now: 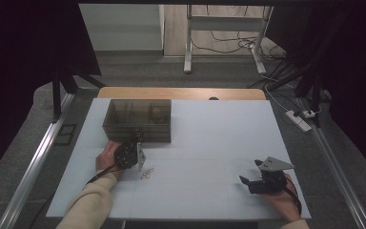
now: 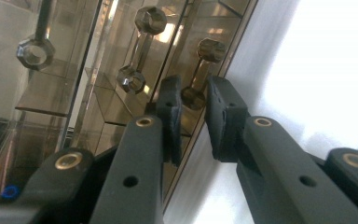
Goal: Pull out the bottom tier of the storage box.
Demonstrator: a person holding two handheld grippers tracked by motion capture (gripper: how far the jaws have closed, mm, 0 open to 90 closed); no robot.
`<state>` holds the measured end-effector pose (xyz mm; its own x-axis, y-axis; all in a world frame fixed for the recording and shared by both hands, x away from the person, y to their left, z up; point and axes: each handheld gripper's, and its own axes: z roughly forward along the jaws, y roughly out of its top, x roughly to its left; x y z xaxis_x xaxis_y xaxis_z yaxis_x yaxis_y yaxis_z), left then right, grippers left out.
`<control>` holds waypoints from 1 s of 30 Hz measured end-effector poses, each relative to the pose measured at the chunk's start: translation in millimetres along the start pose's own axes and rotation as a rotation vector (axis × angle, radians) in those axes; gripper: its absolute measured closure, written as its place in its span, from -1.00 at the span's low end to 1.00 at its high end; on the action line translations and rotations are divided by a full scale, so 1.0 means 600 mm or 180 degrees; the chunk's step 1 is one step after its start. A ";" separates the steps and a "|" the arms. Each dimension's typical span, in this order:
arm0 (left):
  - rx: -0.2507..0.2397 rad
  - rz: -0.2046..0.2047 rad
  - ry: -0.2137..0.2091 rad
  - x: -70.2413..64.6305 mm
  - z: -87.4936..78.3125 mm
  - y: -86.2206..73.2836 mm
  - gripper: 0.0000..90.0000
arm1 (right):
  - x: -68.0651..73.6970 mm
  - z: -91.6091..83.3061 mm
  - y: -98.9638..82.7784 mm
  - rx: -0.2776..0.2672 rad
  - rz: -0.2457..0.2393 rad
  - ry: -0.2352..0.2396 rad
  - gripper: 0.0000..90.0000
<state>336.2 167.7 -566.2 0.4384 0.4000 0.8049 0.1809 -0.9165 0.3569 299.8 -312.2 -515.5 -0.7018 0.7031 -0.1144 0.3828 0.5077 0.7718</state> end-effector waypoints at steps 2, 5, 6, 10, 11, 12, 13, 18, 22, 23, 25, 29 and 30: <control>0.0000 0.0027 0.0016 -0.001 0.000 0.000 0.68 | 0.000 0.000 0.000 0.0002 -0.0001 0.0000 -0.70; 0.0015 0.0078 0.0047 -0.002 0.000 0.000 0.70 | 0.000 0.000 0.000 0.0001 0.0000 -0.0003 -0.70; 0.0023 0.0087 0.0047 -0.002 0.000 0.000 0.71 | 0.000 0.000 0.000 0.0003 0.0000 -0.0003 -0.70; 0.0019 0.0097 0.0054 -0.002 0.000 0.000 0.71 | 0.000 0.000 0.000 0.0008 -0.0003 -0.0003 -0.70; 0.0018 0.0096 0.0053 -0.002 0.000 0.000 0.71 | 0.000 0.000 0.000 0.0009 -0.0004 -0.0003 -0.70; 0.0019 0.0098 0.0054 -0.002 0.000 0.000 0.71 | 0.000 0.000 0.000 0.0008 -0.0003 -0.0003 -0.70; 0.0020 0.0101 0.0057 -0.002 0.000 0.000 0.71 | 0.000 0.000 0.000 0.0007 -0.0002 -0.0002 -0.70; 0.0022 0.0094 0.0065 -0.003 0.000 0.000 0.71 | 0.000 0.001 0.000 0.0005 -0.0001 0.0002 -0.70; 0.0012 0.0091 0.0062 -0.002 0.001 0.000 0.70 | 0.001 0.001 0.000 0.0008 0.0006 0.0008 -0.70; 0.0011 0.0092 0.0060 -0.002 0.001 0.000 0.70 | 0.001 0.001 0.000 0.0013 0.0006 0.0009 -0.70; 0.0011 0.0092 0.0062 -0.003 0.001 0.000 0.70 | 0.001 0.002 0.000 0.0013 0.0005 0.0010 -0.70; 0.0018 0.0111 0.0071 -0.003 0.001 0.000 0.70 | 0.001 0.002 0.000 0.0016 0.0000 0.0014 -0.70; 0.0020 0.0117 0.0072 -0.003 0.000 0.000 0.70 | 0.001 0.003 0.000 0.0018 -0.0001 0.0015 -0.70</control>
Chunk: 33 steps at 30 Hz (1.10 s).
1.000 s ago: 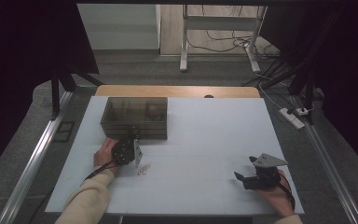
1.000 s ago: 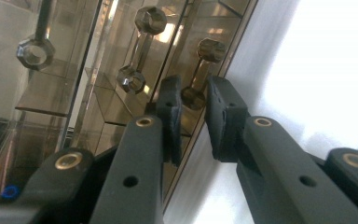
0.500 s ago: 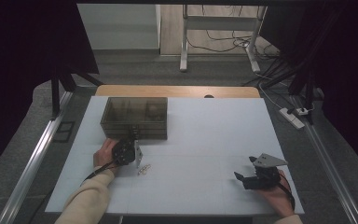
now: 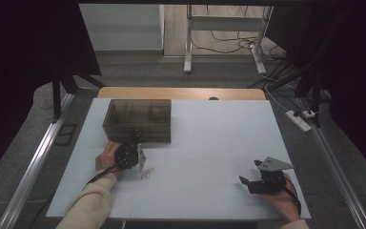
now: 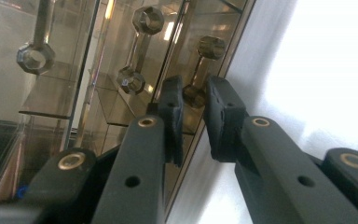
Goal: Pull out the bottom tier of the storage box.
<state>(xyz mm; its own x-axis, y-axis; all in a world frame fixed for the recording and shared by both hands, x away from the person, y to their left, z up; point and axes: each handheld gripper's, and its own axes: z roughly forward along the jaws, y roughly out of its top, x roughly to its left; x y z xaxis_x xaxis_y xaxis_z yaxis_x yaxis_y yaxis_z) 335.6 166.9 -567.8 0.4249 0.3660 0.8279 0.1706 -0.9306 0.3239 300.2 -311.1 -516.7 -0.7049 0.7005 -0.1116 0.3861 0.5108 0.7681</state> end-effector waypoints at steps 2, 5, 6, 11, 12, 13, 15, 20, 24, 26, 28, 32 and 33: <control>0.0000 0.0027 0.0019 -0.001 0.000 0.000 0.71 | 0.000 0.001 0.000 -0.0001 -0.0005 0.0002 -0.70; -0.0016 0.0052 0.0027 -0.002 0.000 -0.001 0.72 | 0.001 0.000 0.000 -0.0003 -0.0007 0.0002 -0.70; 0.0008 0.0107 0.0029 -0.001 -0.002 -0.001 0.75 | 0.000 0.000 0.000 -0.0002 -0.0007 0.0001 -0.70; -0.0014 0.0102 0.0047 -0.001 -0.003 -0.001 0.76 | -0.001 -0.001 0.000 -0.0005 0.0006 -0.0007 -0.70; -0.0015 0.0104 0.0048 -0.001 -0.003 -0.001 0.76 | 0.000 -0.001 0.000 -0.0006 0.0004 -0.0007 -0.70; -0.0018 0.0107 0.0053 -0.001 -0.003 -0.001 0.76 | 0.000 -0.001 -0.001 -0.0018 0.0007 -0.0018 -0.70; -0.0017 0.0104 0.0056 -0.001 -0.003 -0.001 0.76 | 0.000 -0.001 -0.001 -0.0017 0.0005 -0.0019 -0.70; -0.0033 0.0102 0.0063 -0.002 -0.003 -0.002 0.76 | -0.001 -0.002 -0.001 -0.0012 0.0008 -0.0013 -0.70; -0.0034 0.0097 0.0068 -0.003 -0.003 -0.001 0.76 | -0.001 -0.002 -0.001 -0.0005 0.0004 -0.0015 -0.70; -0.0035 0.0088 0.0068 -0.004 -0.002 -0.001 0.75 | 0.000 -0.001 -0.001 -0.0014 0.0006 -0.0024 -0.70; -0.0023 0.0093 0.0057 -0.004 0.000 -0.001 0.74 | 0.000 -0.001 -0.001 -0.0013 0.0006 -0.0023 -0.70; -0.0014 0.0097 0.0058 -0.004 0.000 0.000 0.73 | 0.000 -0.002 0.000 -0.0001 0.0004 -0.0013 -0.70; -0.0015 0.0103 0.0058 -0.004 0.000 0.000 0.72 | 0.000 -0.001 0.000 -0.0003 0.0001 -0.0015 -0.70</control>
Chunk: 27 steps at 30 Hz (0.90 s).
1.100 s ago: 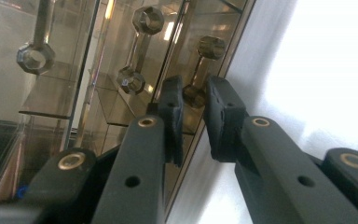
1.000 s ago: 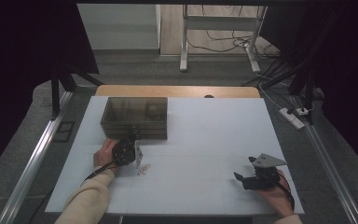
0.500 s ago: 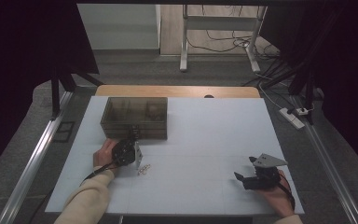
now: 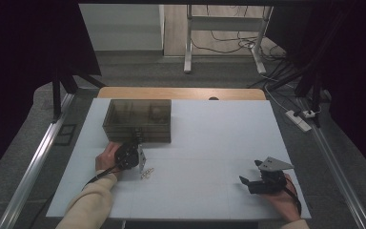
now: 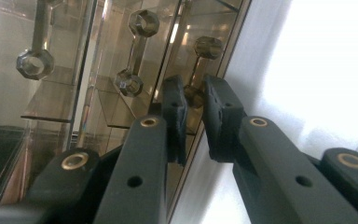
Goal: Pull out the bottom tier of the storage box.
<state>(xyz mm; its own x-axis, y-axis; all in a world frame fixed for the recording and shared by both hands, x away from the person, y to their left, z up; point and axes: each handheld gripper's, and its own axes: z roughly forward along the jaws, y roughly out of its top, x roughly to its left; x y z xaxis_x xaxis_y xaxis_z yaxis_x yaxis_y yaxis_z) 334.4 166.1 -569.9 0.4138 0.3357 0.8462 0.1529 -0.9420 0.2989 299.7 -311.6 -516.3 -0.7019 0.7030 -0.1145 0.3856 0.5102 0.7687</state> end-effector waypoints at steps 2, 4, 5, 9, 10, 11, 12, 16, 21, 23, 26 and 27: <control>-0.0003 0.0009 0.0001 0.000 0.000 0.000 0.72 | 0.000 0.000 0.000 0.0002 -0.0005 0.0003 -0.70; -0.0007 0.0015 -0.0006 0.001 0.000 0.000 0.73 | 0.000 0.000 0.000 0.0002 -0.0006 0.0005 -0.70; -0.0005 0.0019 -0.0015 0.001 0.000 0.000 0.74 | 0.000 0.000 0.000 0.0003 -0.0006 0.0004 -0.70; -0.0011 0.0035 -0.0016 0.001 0.000 0.000 0.75 | 0.000 0.000 0.000 0.0002 -0.0006 0.0005 -0.70; -0.0009 0.0043 -0.0016 0.001 0.000 0.000 0.75 | 0.000 0.000 0.000 0.0003 -0.0008 0.0006 -0.70; -0.0008 0.0051 -0.0012 0.001 -0.001 0.000 0.76 | 0.000 0.000 0.000 0.0004 -0.0009 0.0007 -0.70; -0.0005 0.0057 -0.0008 0.001 -0.001 0.000 0.76 | 0.001 0.000 0.000 0.0004 -0.0009 0.0007 -0.70; -0.0002 0.0060 0.0009 0.002 -0.003 0.000 0.76 | 0.000 0.000 0.000 -0.0001 0.0000 0.0003 -0.70; -0.0017 0.0064 0.0017 0.002 -0.004 -0.002 0.77 | 0.000 0.000 -0.001 -0.0008 0.0004 -0.0004 -0.70; -0.0022 0.0065 0.0017 0.002 -0.005 -0.002 0.77 | -0.001 -0.001 0.000 -0.0003 0.0003 0.0002 -0.70; -0.0017 0.0076 0.0022 0.001 -0.006 -0.002 0.77 | -0.001 0.000 0.000 0.0000 0.0002 0.0003 -0.70; -0.0013 0.0084 0.0021 0.000 -0.006 -0.002 0.77 | 0.000 0.000 -0.001 -0.0009 0.0007 -0.0005 -0.70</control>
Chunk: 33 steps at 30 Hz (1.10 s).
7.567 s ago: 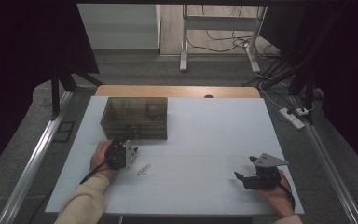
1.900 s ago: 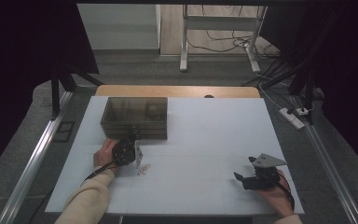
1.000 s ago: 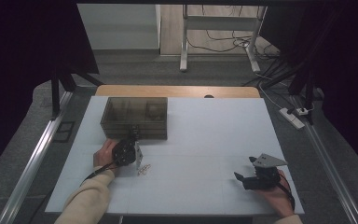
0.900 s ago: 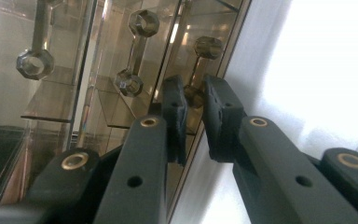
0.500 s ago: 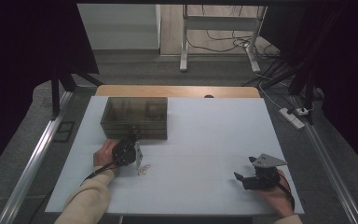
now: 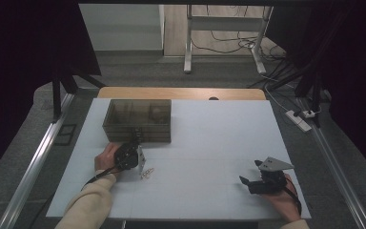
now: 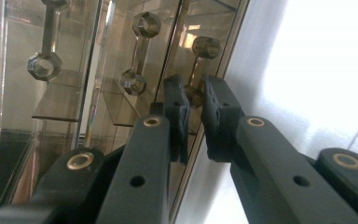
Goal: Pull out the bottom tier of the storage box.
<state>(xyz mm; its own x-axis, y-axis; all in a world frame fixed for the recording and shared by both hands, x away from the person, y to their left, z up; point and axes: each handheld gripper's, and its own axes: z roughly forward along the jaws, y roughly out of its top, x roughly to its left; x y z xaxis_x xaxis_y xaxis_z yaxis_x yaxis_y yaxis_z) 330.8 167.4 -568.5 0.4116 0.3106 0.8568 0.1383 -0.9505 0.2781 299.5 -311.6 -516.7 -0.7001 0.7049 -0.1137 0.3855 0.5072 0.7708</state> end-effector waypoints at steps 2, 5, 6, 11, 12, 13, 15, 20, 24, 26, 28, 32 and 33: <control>-0.0004 0.0008 -0.0002 -0.001 -0.001 0.000 0.76 | 0.000 0.000 0.000 0.0009 -0.0007 0.0008 -0.70; -0.0010 0.0003 -0.0010 -0.002 -0.001 -0.001 0.76 | -0.001 0.000 0.000 0.0011 -0.0004 0.0010 -0.70; -0.0004 0.0004 -0.0010 -0.002 -0.002 -0.001 0.76 | -0.001 0.000 0.000 0.0011 -0.0004 0.0012 -0.70; -0.0004 0.0010 -0.0017 -0.003 -0.003 -0.001 0.76 | -0.001 -0.001 0.000 0.0011 -0.0007 0.0009 -0.70; -0.0004 0.0013 -0.0017 -0.004 -0.003 -0.002 0.76 | -0.001 -0.001 0.000 0.0010 -0.0006 0.0009 -0.70; 0.0001 0.0016 -0.0019 -0.004 -0.004 -0.002 0.76 | -0.001 -0.001 0.000 0.0007 0.0000 0.0010 -0.70; -0.0004 0.0015 -0.0021 -0.004 -0.004 -0.002 0.76 | -0.001 -0.001 0.000 0.0006 0.0000 0.0008 -0.70; -0.0012 0.0013 -0.0020 -0.004 -0.005 -0.002 0.76 | -0.001 -0.001 0.000 0.0007 0.0002 0.0006 -0.70; -0.0010 0.0013 -0.0025 -0.006 -0.007 -0.003 0.76 | -0.001 -0.001 0.000 0.0005 0.0001 0.0006 -0.70; -0.0026 0.0016 -0.0027 -0.006 -0.009 -0.005 0.76 | -0.001 -0.001 0.000 0.0008 0.0000 0.0008 -0.70; -0.0063 -0.0088 -0.0012 -0.001 -0.013 -0.009 0.97 | -0.001 -0.001 0.000 0.0012 -0.0009 0.0009 -0.70; -0.0012 -0.0115 -0.0029 0.000 -0.009 -0.012 0.92 | 0.000 0.000 0.000 0.0004 -0.0004 0.0002 -0.70; -0.0012 -0.0124 -0.0027 -0.002 -0.007 -0.011 0.86 | 0.000 0.000 0.000 0.0002 -0.0004 0.0000 -0.70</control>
<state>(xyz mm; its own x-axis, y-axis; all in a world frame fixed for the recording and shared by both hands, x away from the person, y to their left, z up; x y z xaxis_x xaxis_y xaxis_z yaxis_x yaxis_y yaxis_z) 325.6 173.0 -569.5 0.4135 0.3475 0.8416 0.1510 -0.9377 0.3130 299.6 -311.6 -516.6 -0.7007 0.7042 -0.1146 0.3849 0.5083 0.7703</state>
